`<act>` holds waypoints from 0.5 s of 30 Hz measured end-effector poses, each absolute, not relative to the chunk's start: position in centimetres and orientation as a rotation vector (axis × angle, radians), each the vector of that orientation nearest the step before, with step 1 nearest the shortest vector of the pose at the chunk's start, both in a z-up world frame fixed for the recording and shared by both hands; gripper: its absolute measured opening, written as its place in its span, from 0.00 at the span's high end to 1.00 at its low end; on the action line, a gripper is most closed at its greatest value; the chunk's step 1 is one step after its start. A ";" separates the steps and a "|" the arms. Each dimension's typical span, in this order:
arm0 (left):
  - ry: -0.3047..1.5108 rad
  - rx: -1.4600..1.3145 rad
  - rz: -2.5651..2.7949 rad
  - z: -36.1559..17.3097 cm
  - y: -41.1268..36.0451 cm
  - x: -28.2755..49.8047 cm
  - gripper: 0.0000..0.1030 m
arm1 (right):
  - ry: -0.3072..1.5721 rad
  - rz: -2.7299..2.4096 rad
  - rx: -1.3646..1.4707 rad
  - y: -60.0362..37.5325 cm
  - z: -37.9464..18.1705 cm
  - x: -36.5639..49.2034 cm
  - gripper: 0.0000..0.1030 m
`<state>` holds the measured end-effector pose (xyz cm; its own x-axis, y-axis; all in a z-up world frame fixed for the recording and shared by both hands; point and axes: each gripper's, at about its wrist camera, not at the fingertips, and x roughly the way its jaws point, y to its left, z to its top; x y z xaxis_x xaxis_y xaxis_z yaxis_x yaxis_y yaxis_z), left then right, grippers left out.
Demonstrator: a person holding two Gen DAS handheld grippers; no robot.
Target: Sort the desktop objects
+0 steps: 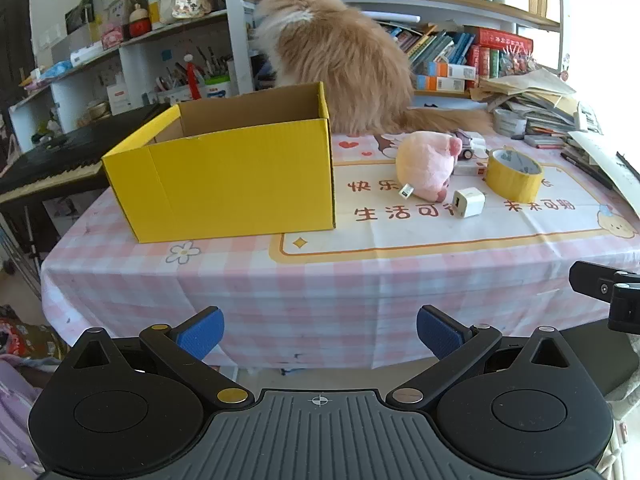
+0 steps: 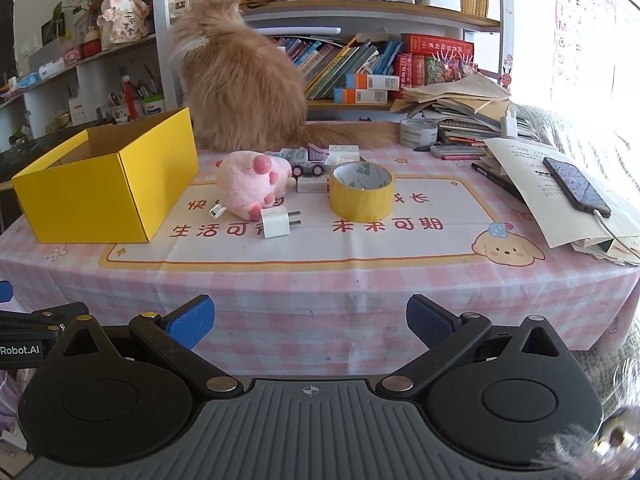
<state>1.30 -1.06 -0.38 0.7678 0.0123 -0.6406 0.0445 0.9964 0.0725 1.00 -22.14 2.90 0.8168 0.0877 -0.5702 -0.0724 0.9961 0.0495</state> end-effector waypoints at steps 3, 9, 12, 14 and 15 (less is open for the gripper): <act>0.698 0.076 -0.028 -0.5 -0.9 1.4 0.00 | 0.614 0.081 0.030 -22.1 2.8 1.2 0.00; 0.717 0.086 -0.038 -0.8 -1.0 1.8 0.00 | 0.628 0.075 0.034 -22.1 2.5 1.5 0.00; 0.717 0.086 -0.042 -0.9 -1.0 2.0 0.00 | 0.639 0.072 0.042 -22.2 2.3 1.7 0.00; 0.720 0.084 -0.049 -0.9 -1.0 2.2 0.00 | 0.646 0.070 0.049 -22.3 2.1 1.9 0.00; 0.721 0.083 -0.051 -0.9 -1.0 2.2 0.00 | 0.646 0.070 0.054 -22.4 2.1 1.9 0.00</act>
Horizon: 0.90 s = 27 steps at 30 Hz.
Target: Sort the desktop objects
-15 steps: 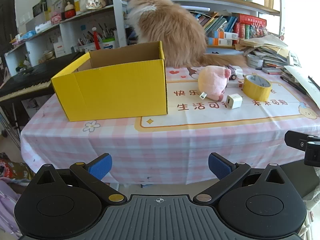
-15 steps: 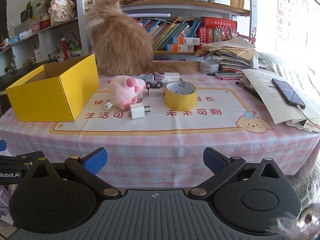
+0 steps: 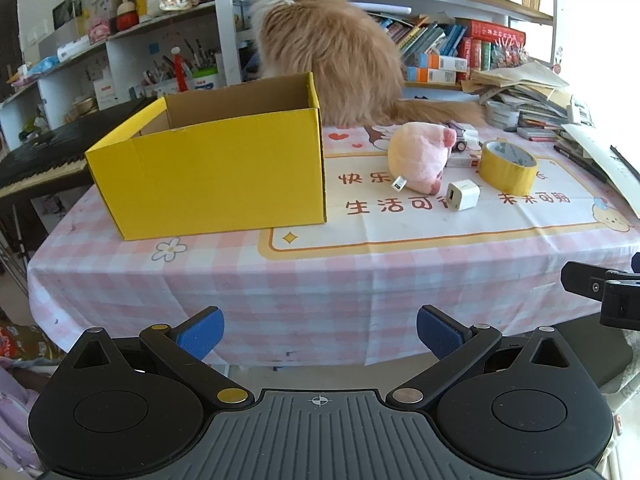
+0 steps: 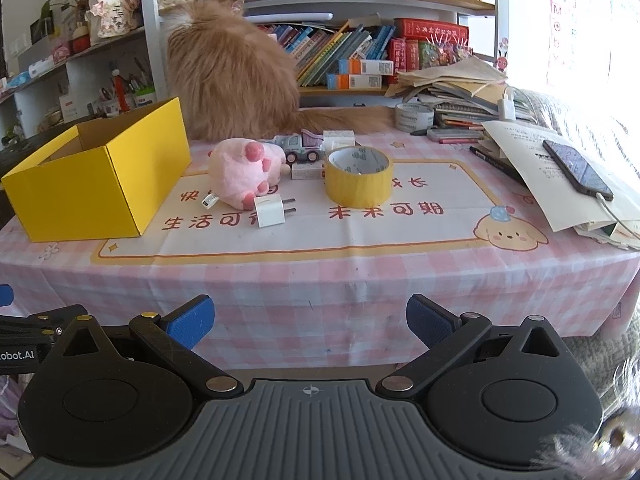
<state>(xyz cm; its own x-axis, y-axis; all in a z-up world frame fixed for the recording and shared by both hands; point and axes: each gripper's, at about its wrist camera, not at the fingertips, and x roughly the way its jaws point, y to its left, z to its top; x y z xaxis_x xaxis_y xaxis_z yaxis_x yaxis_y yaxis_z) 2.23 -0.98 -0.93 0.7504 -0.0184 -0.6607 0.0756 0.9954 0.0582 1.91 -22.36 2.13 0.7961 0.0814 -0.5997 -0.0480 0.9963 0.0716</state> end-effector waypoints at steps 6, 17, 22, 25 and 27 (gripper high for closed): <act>0.710 0.083 -0.063 -0.8 -1.1 2.5 0.00 | 0.630 0.076 0.052 -22.3 2.3 1.9 0.00; 0.716 0.099 -0.099 -0.9 -1.5 2.8 0.00 | 0.619 0.097 0.068 -22.5 2.6 1.7 0.00; 0.718 0.110 -0.105 -0.9 -1.5 2.7 0.00 | 0.621 0.093 0.056 -22.3 2.6 1.6 0.00; 0.721 0.120 -0.109 -0.9 -1.6 2.7 0.00 | 0.616 0.098 0.045 -22.1 2.6 1.6 0.00; 0.721 0.120 -0.110 -0.9 -1.5 2.7 0.00 | 0.617 0.102 0.041 -22.0 2.6 1.6 0.00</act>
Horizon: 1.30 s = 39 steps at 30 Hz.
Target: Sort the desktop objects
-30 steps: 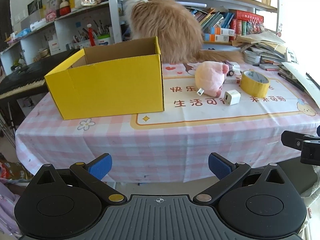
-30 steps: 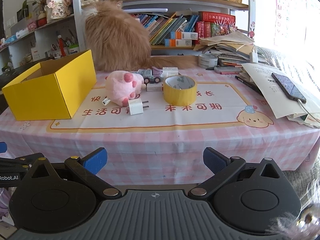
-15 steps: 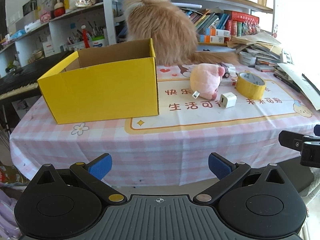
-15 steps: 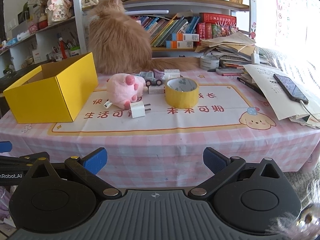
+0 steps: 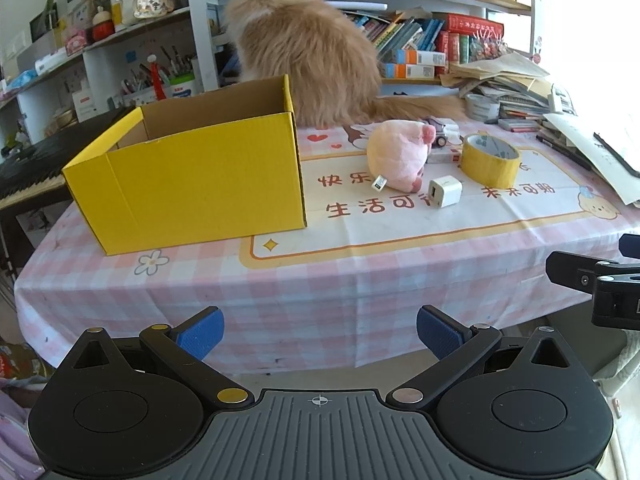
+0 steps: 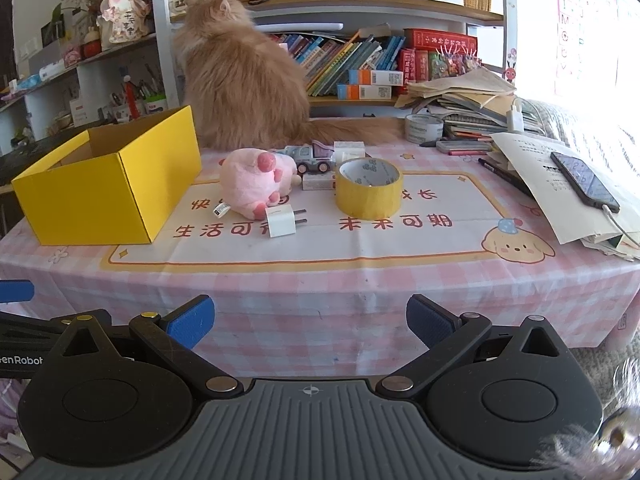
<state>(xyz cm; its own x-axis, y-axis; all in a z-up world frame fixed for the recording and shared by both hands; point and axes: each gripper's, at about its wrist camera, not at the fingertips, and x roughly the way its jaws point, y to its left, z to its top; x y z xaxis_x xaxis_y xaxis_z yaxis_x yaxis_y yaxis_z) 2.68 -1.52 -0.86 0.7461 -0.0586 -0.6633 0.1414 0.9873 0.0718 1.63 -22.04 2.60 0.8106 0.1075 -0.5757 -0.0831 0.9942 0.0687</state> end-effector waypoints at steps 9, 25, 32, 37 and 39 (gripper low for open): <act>0.729 0.100 -0.114 -0.9 -1.2 2.7 0.00 | 0.630 0.096 0.050 -22.2 2.4 1.8 0.00; 0.745 0.073 -0.144 -0.9 -1.2 3.0 0.00 | 0.617 0.147 0.034 -21.9 2.6 2.2 0.00; 0.751 0.056 -0.143 -1.0 -1.0 3.0 0.00 | 0.627 0.168 0.039 -21.8 2.5 2.4 0.00; 0.757 0.048 -0.137 -1.1 -0.9 3.0 0.00 | 0.647 0.177 0.077 -22.3 2.2 2.5 0.00; 0.761 0.048 -0.136 -1.1 -1.0 2.9 0.00 | 0.646 0.171 0.081 -22.4 2.2 2.4 0.00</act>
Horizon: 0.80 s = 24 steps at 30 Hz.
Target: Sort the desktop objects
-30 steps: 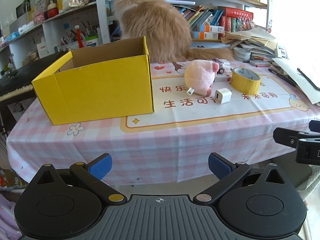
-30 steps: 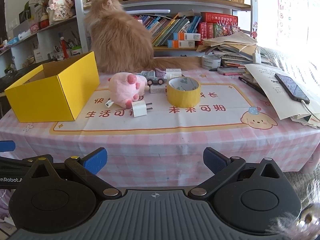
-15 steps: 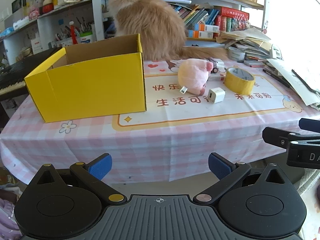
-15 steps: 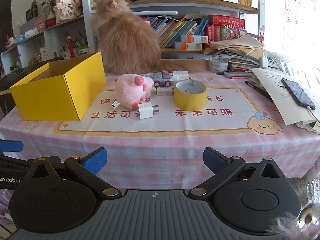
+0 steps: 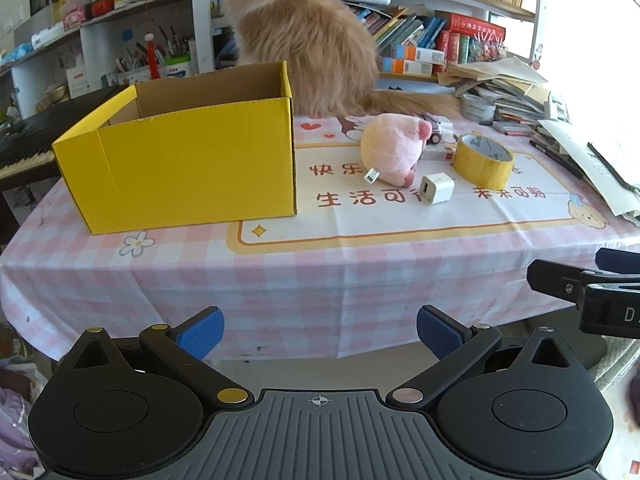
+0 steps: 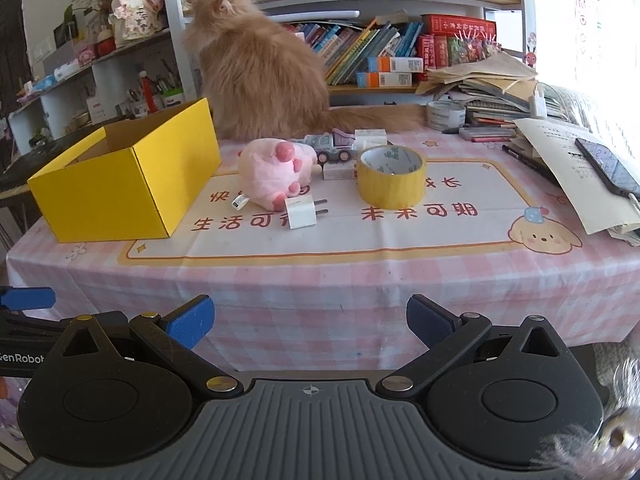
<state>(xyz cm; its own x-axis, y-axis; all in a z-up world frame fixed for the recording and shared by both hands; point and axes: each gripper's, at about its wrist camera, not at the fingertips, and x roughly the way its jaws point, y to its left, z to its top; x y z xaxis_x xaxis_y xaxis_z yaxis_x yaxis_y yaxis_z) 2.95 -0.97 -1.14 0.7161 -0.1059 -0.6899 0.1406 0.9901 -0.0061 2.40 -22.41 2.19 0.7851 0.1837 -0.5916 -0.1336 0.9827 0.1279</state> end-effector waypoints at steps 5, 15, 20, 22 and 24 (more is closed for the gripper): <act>0.766 0.054 -0.133 -1.3 -1.1 2.9 0.00 | 0.631 0.126 0.061 -22.5 2.3 2.1 0.00; 0.797 0.080 -0.121 -1.8 -1.4 3.1 0.00 | 0.659 0.073 0.065 -23.1 1.9 2.2 0.00; 0.804 0.097 -0.133 -1.9 -1.9 3.3 0.00 | 0.665 0.053 0.068 -23.5 1.8 2.3 0.00; 0.797 0.092 -0.134 -1.7 -1.9 3.3 0.00 | 0.672 0.051 0.070 -23.7 1.8 2.5 0.00; 0.794 0.084 -0.136 -1.7 -2.0 3.5 0.00 | 0.676 0.051 0.065 -23.7 1.7 2.7 0.00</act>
